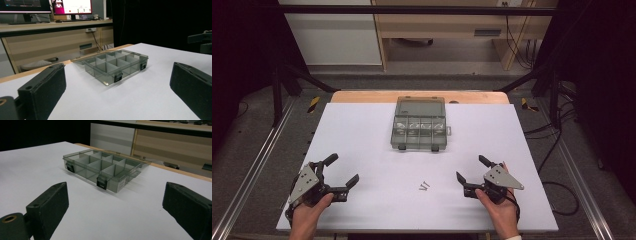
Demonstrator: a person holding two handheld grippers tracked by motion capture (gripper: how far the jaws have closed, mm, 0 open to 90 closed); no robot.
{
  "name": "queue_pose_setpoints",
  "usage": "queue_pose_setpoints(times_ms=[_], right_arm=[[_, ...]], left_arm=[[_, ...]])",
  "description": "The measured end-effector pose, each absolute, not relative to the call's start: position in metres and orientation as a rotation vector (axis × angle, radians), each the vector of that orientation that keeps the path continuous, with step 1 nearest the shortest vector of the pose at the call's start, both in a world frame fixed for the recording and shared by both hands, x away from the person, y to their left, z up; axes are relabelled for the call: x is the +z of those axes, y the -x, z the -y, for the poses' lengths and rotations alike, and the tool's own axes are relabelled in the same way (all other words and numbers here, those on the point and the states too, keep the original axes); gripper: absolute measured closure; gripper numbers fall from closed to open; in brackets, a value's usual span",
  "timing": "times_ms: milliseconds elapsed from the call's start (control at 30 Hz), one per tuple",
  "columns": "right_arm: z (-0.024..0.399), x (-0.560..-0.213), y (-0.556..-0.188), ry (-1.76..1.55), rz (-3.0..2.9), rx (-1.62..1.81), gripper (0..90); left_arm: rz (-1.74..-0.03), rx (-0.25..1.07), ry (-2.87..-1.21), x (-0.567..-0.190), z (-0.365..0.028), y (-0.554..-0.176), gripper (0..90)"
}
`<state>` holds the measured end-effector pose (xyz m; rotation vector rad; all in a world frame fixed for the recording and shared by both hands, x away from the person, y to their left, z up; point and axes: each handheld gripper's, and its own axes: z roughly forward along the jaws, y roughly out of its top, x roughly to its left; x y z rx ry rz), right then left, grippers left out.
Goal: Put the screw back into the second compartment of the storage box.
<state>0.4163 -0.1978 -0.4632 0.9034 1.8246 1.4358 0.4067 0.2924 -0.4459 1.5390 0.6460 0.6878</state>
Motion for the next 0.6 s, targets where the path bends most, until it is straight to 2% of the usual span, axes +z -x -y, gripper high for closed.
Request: queue_pose_setpoints(times_ms=[433, 600], right_arm=[[0.190, -0.464, -0.415, -0.932, -1.906, 1.406, 7.0], [0.178, -0.444, -0.415, -0.915, -1.995, 1.356, 5.2]], left_arm=[[-0.644, 0.668, -1.566, -0.448, -0.291, -0.407, 0.5], [-0.631, 0.664, -1.581, -0.449, -0.289, -0.407, 0.6]])
